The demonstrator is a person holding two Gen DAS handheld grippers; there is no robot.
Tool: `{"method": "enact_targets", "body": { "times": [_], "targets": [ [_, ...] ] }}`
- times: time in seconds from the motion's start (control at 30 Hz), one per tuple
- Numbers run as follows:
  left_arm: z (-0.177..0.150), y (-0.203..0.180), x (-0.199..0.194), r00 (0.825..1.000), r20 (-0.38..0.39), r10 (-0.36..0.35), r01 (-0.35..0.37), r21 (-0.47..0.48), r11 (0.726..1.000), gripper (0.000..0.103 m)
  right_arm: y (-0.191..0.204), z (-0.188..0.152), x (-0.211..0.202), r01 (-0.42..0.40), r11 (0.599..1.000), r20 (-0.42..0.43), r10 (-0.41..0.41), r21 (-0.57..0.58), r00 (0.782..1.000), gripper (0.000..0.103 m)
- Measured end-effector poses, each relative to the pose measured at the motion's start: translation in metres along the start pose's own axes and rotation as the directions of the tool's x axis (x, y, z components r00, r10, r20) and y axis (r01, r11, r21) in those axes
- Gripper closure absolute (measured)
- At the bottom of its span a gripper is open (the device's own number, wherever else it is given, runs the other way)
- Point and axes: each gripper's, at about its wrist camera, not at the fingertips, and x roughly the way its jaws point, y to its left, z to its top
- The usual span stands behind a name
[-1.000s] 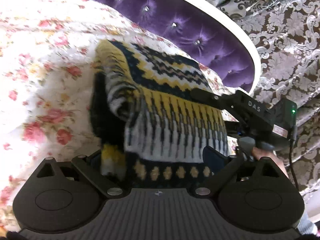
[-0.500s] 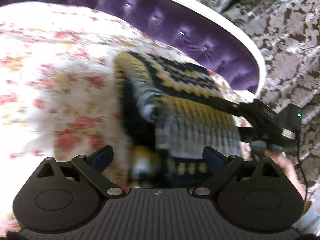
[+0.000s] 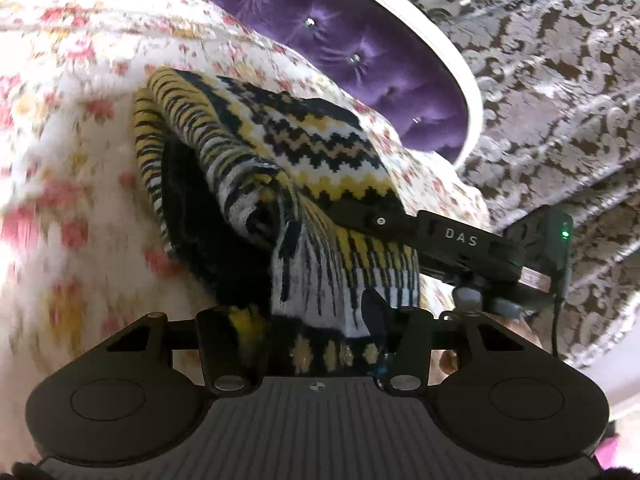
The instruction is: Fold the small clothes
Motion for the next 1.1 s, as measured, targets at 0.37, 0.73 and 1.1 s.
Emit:
{"method": "enact_targets", "body": {
  "times": [0.37,0.73,1.1],
  "targets": [
    [-0.115,-0.050,-0.071,0.989,-0.141,-0.054,0.060,0.045,0.997,0.054,0.015,-0.106,-0.074,0.054,0.997,-0.144,-0.045,0.060,0.989,0.051],
    [-0.172,-0.045,-0.107,0.978,0.066,0.197,-0.204,0.109,0.973,0.049,0.028,-0.186,-0.139,0.168,0.986,-0.011,-0.168,-0.003,0.986,0.037],
    [-0.184,-0.074,-0.126,0.889,0.293,0.352,-0.420,0.219,0.881,0.040,0.060,-0.218,-0.171,0.292,0.952,0.161,-0.276,-0.087,0.948,0.026]
  ]
}}
